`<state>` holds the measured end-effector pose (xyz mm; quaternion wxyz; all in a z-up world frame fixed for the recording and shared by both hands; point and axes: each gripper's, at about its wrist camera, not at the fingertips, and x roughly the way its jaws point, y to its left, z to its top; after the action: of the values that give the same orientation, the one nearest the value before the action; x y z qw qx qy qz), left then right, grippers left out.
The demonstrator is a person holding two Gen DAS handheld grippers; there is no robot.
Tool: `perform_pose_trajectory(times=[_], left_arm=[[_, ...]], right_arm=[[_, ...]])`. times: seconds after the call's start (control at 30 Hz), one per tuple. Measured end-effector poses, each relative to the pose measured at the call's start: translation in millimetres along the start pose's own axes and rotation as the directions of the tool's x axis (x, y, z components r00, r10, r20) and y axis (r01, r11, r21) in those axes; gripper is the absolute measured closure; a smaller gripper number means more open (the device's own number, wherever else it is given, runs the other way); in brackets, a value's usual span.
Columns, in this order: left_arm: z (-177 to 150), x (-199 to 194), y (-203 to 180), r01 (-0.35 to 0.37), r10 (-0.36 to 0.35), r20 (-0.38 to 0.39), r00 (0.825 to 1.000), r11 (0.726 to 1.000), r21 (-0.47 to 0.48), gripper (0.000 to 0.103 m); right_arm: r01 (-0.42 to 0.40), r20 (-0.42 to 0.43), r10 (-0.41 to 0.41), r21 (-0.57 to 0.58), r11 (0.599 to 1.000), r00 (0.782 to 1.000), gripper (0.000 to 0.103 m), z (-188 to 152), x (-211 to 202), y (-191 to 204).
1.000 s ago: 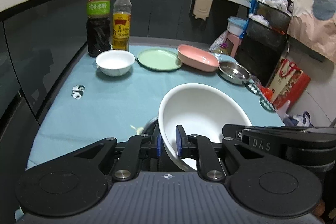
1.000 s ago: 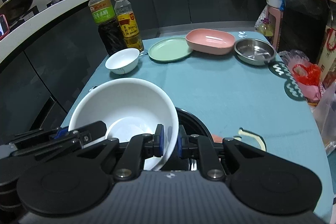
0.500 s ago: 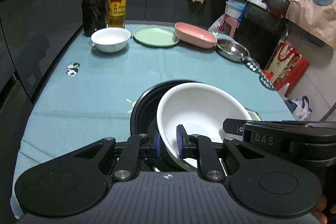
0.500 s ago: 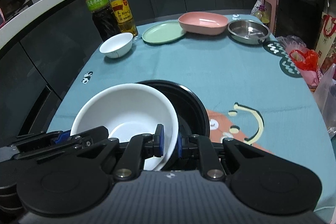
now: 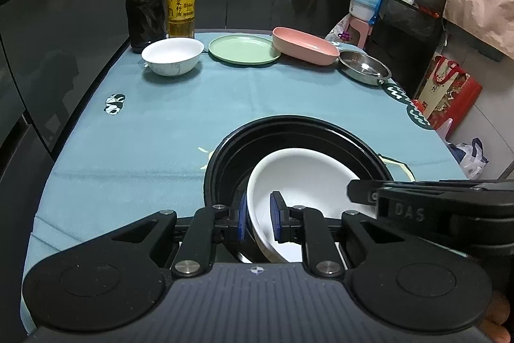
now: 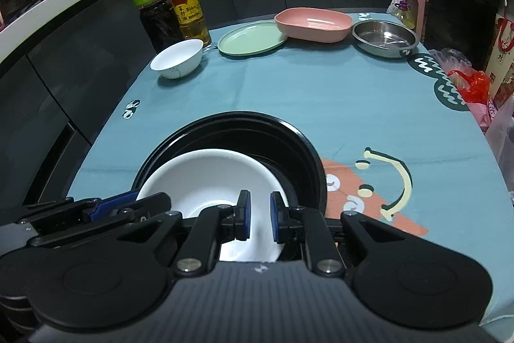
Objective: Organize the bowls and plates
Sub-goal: 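Carry the large white bowl and lower it into the black bowl, then open both grippers and withdraw from the stacked bowls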
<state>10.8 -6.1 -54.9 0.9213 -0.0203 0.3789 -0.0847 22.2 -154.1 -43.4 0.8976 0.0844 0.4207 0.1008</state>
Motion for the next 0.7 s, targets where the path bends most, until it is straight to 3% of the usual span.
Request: perform_pose_trajectory(times=[0.7], left_arm=[[8, -9, 28, -0.032, 0.035, 0.033, 0.999, 0.995, -0.096, 0.085]], right_arm=[[0.003, 0.016, -0.003, 0.029, 1.0, 1.0, 0.093, 6, -1, -4]])
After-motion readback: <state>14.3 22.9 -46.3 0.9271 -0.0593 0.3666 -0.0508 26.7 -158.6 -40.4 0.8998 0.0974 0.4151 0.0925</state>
